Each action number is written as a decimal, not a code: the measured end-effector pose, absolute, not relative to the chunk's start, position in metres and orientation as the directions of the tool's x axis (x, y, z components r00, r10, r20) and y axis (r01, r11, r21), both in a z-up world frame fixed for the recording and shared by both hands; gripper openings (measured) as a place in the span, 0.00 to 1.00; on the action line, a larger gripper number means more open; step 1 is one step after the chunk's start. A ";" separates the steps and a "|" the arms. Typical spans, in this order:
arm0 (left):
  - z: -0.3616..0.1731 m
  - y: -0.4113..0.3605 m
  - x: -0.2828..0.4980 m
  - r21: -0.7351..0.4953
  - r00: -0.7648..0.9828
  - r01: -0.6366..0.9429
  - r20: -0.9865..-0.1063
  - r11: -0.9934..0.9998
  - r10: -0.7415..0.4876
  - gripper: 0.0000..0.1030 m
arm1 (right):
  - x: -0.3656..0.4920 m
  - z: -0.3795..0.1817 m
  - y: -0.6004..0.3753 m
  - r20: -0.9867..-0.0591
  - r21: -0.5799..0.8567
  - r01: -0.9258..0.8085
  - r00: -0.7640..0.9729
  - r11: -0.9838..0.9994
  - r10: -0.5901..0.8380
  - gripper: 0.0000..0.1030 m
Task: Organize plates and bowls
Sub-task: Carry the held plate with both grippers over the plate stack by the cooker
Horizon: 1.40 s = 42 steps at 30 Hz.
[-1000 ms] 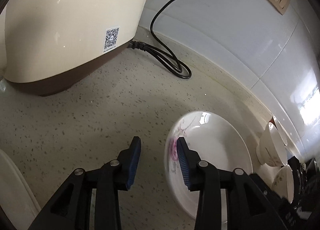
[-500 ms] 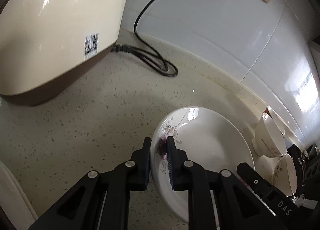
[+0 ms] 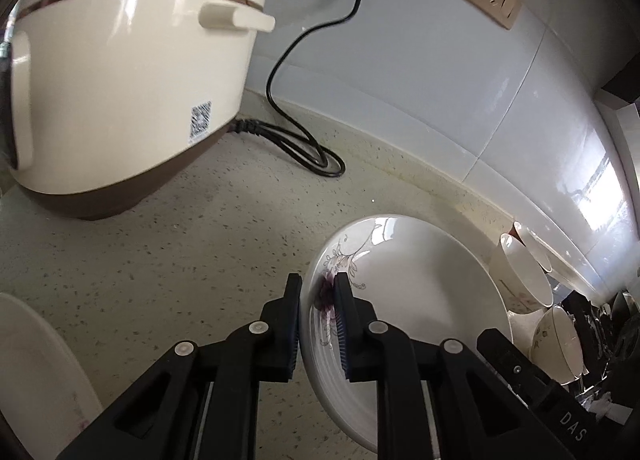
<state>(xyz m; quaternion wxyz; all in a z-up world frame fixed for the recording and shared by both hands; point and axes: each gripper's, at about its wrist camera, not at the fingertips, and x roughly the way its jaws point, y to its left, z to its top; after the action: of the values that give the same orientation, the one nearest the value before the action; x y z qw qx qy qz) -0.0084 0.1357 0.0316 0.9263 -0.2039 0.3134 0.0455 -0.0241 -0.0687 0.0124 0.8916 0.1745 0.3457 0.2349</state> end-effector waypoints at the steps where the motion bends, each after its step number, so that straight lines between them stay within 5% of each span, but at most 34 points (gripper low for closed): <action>1: 0.033 0.135 -0.012 -0.343 0.806 -0.213 -0.591 0.915 -0.035 0.16 | -0.025 0.013 -0.069 -0.529 0.476 -0.308 0.649 0.824 0.548 0.17; 13: 0.048 0.143 -0.043 -0.337 0.860 -0.242 -0.508 0.910 0.040 0.16 | -0.030 0.016 -0.055 -0.489 0.477 -0.400 0.619 0.783 0.614 0.17; 42: 0.062 0.171 -0.123 -0.323 0.863 -0.358 -0.472 0.876 0.179 0.16 | -0.058 0.023 -0.018 -0.401 0.497 -0.629 0.444 0.598 0.801 0.17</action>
<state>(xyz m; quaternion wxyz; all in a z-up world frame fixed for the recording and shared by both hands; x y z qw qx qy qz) -0.1228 0.1707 0.0621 0.9433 -0.2041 0.2196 0.1424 -0.0582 -0.0180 0.0228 0.8384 0.1386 0.3097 0.4266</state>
